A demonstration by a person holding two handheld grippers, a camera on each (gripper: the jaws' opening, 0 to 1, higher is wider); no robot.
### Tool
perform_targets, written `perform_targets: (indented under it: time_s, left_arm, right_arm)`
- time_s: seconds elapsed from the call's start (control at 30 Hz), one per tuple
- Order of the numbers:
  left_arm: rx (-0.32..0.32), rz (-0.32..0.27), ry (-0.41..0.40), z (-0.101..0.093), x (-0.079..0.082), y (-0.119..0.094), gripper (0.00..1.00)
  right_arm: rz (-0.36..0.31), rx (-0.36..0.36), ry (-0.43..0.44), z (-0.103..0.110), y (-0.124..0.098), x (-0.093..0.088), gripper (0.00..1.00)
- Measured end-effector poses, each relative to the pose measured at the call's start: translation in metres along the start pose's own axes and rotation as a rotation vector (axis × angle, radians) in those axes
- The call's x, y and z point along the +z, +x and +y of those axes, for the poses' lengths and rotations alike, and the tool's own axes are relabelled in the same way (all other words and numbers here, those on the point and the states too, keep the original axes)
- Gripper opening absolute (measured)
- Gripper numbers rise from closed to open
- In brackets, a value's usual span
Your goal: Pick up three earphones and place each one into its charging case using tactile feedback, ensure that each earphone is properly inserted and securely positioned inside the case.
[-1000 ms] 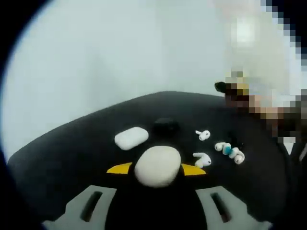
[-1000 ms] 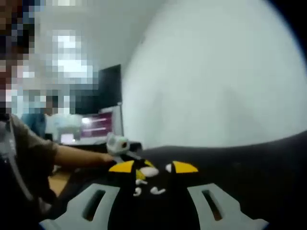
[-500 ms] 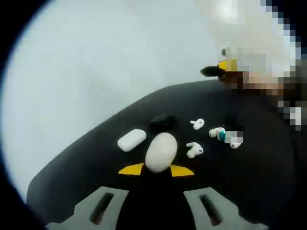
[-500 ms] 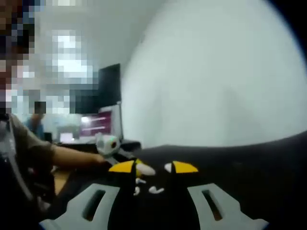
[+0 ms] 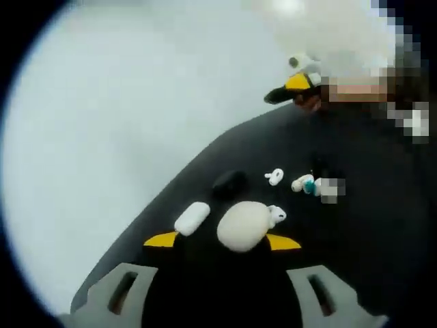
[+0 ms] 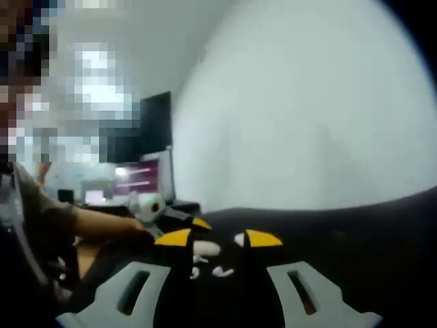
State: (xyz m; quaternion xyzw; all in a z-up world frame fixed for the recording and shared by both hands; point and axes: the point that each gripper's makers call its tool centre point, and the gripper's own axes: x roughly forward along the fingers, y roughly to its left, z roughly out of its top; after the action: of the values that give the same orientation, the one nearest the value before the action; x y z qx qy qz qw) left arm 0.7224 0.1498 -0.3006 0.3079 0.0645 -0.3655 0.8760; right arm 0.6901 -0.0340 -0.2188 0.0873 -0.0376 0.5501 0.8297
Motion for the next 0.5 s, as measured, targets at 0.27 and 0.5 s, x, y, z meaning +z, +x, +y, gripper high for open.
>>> perform_targets:
  time_s: [0.27,0.5]
  left_arm:
    - [-0.042,-0.001,0.045,-0.014,0.009,0.011,0.36]
    - [-0.03,-0.004,0.046,-0.019,0.012,0.018,0.26]
  right_arm:
    - [-0.009,-0.005,0.021,-0.003,-0.001,0.001,0.31]
    - [-0.003,0.001,0.02,-0.002,-0.001,0.0,0.31]
